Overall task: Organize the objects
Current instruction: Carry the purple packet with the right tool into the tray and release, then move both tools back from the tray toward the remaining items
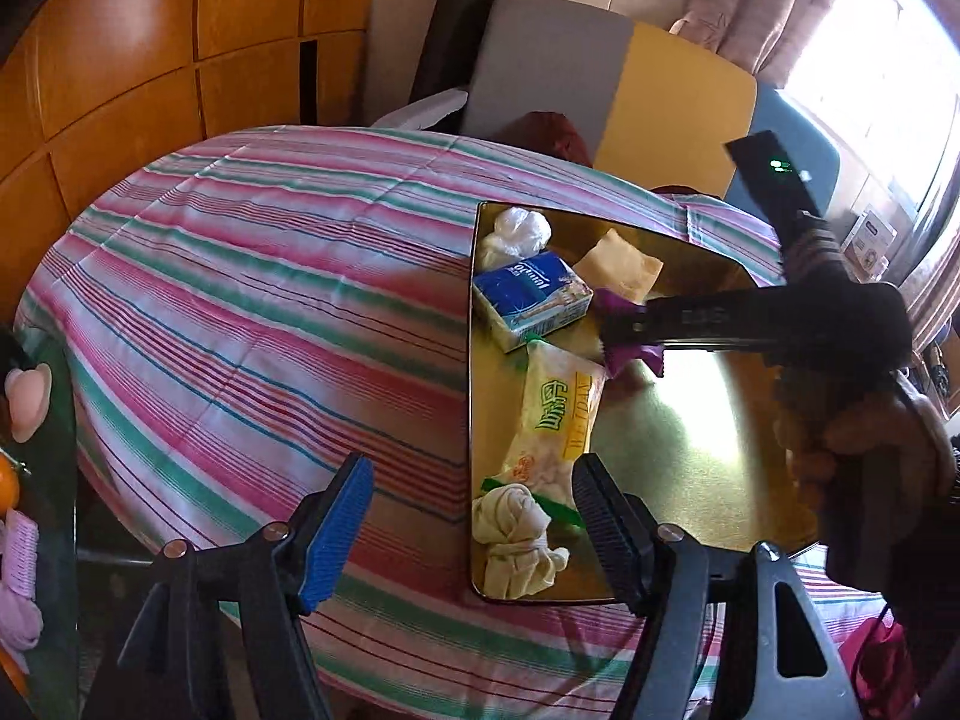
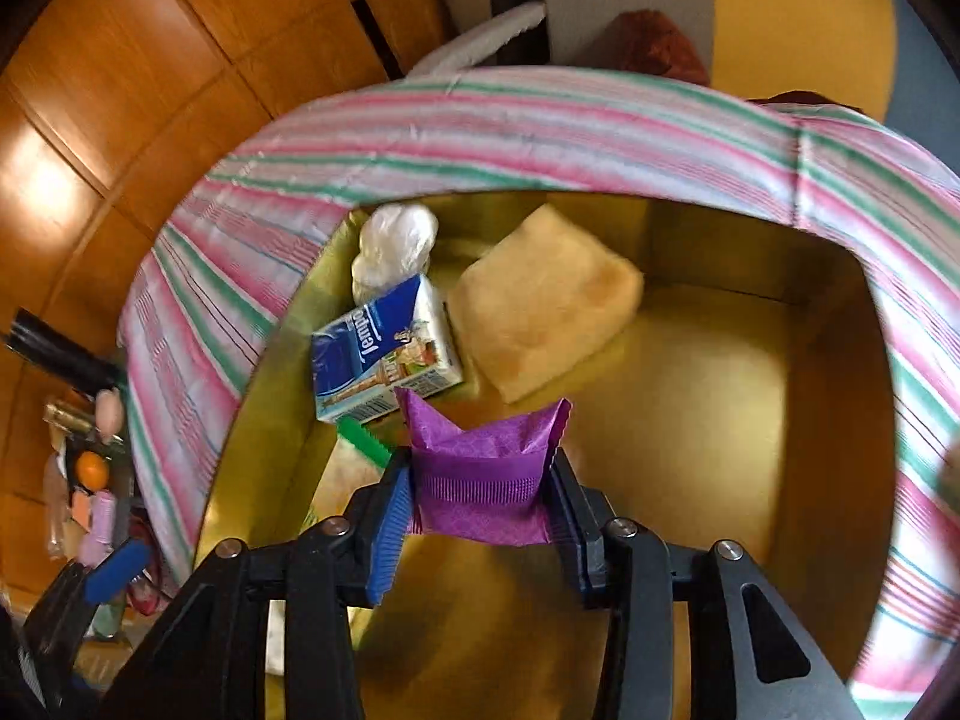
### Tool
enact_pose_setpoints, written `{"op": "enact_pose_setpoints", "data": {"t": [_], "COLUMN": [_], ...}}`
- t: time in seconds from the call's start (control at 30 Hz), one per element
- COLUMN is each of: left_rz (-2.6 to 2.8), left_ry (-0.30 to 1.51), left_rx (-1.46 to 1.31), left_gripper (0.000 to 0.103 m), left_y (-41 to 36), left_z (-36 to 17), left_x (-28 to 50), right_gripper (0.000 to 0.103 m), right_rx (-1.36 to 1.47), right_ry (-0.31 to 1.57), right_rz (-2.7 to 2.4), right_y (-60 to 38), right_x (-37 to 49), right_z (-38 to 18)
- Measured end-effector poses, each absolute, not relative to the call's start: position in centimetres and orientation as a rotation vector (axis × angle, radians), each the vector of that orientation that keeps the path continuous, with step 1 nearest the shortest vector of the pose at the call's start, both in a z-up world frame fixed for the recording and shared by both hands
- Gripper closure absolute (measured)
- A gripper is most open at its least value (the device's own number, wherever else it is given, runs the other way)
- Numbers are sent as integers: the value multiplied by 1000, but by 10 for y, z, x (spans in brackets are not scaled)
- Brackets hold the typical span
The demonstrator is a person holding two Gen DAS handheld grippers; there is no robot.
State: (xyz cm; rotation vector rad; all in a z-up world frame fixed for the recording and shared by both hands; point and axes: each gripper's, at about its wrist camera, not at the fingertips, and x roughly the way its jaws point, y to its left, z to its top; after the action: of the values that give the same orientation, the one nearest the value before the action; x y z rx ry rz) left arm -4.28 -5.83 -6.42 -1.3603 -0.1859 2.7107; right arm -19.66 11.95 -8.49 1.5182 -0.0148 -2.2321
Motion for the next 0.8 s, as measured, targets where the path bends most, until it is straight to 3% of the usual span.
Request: {"op": "enact_pose_setpoints", "data": {"t": [0.1, 0.2, 0.53, 0.8], "left_rz": [2716, 2723, 2751, 2733], "left_ry": [-177, -170, -108, -26], "left_rx": [-1359, -1355, -1289, -1244], "left_gripper": [33, 33, 33, 33], "left_y": [-58, -57, -46, -22], "left_z": [-65, -64, -46, -33], "left_x": [-43, -43, -35, -29], "right_gripper": [53, 40, 30, 28], "right_rx": [1517, 1490, 1371, 1294], "right_ry": [-34, -60, -135, -206], "right_rz": [-2237, -2241, -2320, -2474], "right_y": [118, 123, 171, 258], "right_x": [-200, -196, -162, -126], "right_z": [-89, -83, -43, -14]}}
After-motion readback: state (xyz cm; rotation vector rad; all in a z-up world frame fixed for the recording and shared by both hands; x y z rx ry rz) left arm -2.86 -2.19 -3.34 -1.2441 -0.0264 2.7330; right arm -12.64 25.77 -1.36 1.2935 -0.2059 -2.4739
